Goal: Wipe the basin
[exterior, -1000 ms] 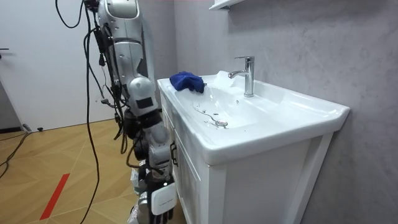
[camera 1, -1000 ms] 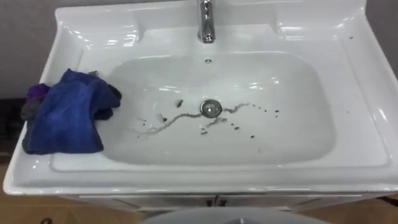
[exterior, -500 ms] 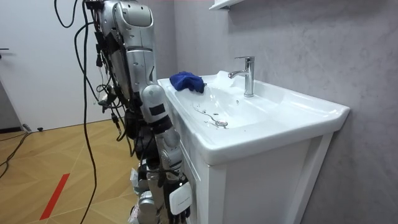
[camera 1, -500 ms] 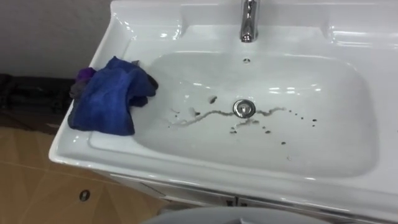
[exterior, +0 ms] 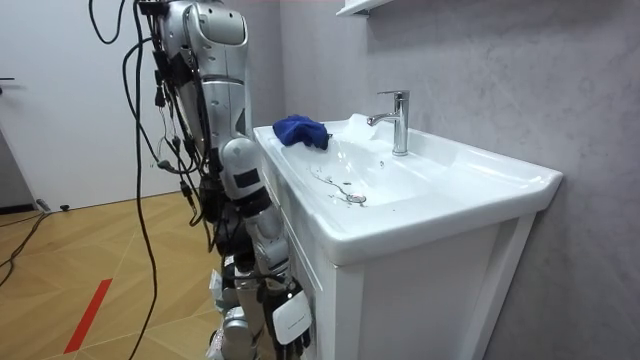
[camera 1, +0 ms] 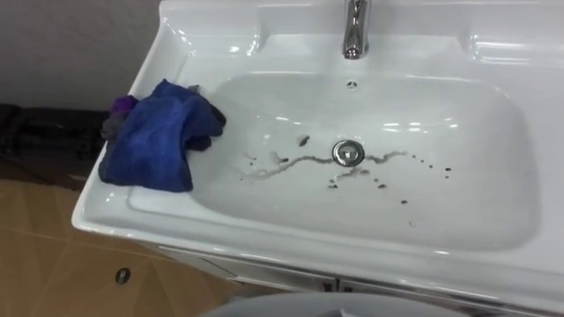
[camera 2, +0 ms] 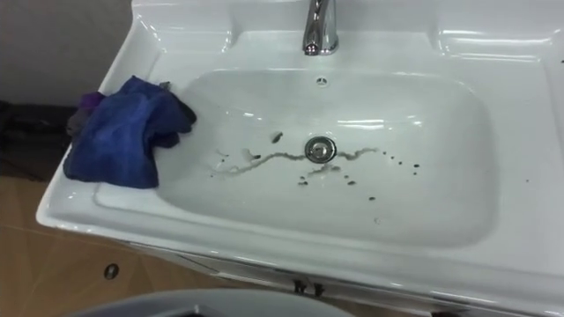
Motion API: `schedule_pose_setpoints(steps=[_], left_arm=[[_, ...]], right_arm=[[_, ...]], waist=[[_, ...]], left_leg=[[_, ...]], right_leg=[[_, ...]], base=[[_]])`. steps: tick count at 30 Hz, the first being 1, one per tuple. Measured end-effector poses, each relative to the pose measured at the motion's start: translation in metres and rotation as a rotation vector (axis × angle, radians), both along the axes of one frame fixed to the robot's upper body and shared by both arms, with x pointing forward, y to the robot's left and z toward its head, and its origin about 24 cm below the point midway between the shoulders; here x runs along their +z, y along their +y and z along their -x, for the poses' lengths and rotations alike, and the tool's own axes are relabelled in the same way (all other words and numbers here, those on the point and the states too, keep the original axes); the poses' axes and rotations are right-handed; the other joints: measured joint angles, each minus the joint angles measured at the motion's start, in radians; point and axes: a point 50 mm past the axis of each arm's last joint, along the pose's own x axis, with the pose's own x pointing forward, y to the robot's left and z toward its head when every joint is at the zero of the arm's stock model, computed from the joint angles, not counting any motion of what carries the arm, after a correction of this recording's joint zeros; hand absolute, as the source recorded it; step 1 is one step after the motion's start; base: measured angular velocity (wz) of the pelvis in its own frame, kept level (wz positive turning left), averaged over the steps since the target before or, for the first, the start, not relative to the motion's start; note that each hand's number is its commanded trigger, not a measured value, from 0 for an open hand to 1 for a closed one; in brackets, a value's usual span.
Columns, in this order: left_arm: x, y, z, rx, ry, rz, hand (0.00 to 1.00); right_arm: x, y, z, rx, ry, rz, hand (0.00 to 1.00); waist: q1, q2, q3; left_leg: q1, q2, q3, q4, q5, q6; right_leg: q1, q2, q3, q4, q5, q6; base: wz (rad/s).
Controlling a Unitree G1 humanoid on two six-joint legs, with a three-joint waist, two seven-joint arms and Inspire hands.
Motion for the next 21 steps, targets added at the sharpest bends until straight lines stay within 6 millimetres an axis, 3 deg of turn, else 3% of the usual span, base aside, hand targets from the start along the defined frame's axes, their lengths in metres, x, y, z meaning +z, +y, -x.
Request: schedule_pose_setpoints(steps=[5,11,13,14,17,21], left_arm=[[0.03,0.0,-0.02,-0.059,-0.043,-0.136,0.0],[0.06,-0.004,-0.039,-0.11,-0.048,-0.298,0.0],[0.065,-0.005,-0.043,-0.123,-0.027,-0.338,0.0],[0.067,-0.006,-0.044,-0.131,-0.011,-0.36,0.0],[0.075,-0.01,-0.049,-0.164,0.018,-0.427,0.0],[0.087,-0.025,-0.066,-0.269,0.074,-0.549,0.0]], right_arm=[[0.0,0.001,0.008,-0.001,0.004,-0.005,0.0],[-0.002,0.006,0.011,-0.011,0.01,-0.017,0.0],[-0.002,0.006,0.011,-0.009,0.011,-0.018,0.0],[-0.002,0.005,0.01,-0.004,0.012,-0.018,0.0],[-0.003,0.007,0.012,0.002,0.022,-0.03,0.0],[-0.003,0.009,0.012,0.01,0.018,-0.057,0.0]], waist=[[-0.002,0.002,-0.0007],[-0.008,-0.002,0.0051],[-0.019,-0.001,0.0104],[-0.028,0.001,0.0176],[-0.038,-0.001,0.0184],[-0.082,-0.009,0.0237]], left_leg=[[-0.014,0.001,0.002,0.001,0.0,0.0],[-0.011,0.002,0.003,-0.003,0.0,0.0],[-0.009,0.003,0.003,-0.006,0.0,0.0],[0.0,0.002,0.003,-0.009,0.0,0.0],[0.005,0.002,-0.001,-0.008,0.0,0.0],[0.004,0.003,-0.001,-0.008,0.0,0.0]], right_leg=[[-0.013,0.002,0.006,0.002,0.001,-0.001],[-0.012,0.003,0.009,0.002,0.001,-0.001],[-0.01,0.004,0.01,0.003,0.001,-0.001],[-0.008,0.004,0.013,0.003,0.001,-0.001],[-0.008,0.004,0.028,0.004,0.001,-0.001],[0.008,0.004,0.015,-0.001,0.002,0.0]], base=[[-0.04],[-0.01],[0.0],[-0.1],[-0.11],[0.07]])
